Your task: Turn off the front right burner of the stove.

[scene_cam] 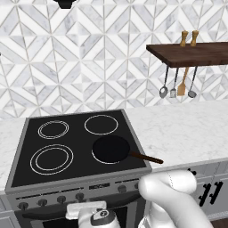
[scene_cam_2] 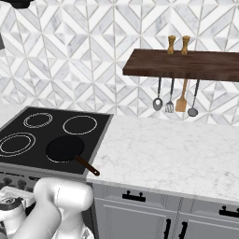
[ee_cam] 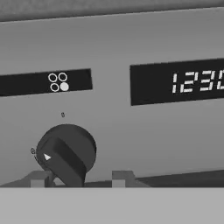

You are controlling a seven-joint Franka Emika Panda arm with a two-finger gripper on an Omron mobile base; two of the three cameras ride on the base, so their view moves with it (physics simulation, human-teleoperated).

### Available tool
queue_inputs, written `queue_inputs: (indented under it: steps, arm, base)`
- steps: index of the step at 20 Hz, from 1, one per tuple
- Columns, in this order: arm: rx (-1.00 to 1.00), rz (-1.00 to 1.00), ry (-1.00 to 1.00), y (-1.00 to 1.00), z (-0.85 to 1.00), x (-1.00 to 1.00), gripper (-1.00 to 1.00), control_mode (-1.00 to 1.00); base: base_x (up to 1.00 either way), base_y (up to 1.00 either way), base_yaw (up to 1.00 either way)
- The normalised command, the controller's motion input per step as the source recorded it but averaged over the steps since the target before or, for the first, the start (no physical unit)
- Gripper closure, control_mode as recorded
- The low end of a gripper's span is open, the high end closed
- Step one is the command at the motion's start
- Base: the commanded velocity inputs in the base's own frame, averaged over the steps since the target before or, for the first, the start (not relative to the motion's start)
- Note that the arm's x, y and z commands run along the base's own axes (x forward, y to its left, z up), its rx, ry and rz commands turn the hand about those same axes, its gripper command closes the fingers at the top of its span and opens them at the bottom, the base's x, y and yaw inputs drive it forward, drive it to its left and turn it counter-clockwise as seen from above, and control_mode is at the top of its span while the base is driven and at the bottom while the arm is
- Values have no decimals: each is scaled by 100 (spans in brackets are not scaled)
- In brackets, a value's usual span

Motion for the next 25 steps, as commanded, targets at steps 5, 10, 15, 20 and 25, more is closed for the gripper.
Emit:
queue_inputs:
  steps: [5,10,15,20,25]
  arm:
    - [52,-19,0,-25,25,4,100,-100]
    - [36,-19,0,-20,42,16,100,-100]
    - [30,-17,-1,-20,49,34,100,-100]
    - [32,-18,-1,-5,44,52,100,-100]
    - [31,-23,0,-13,46,47,100,-100]
  base:
    - [0,0,0]
    - [0,0,0]
    - [0,0,0]
    - [0,0,0]
    - [0,0,0]
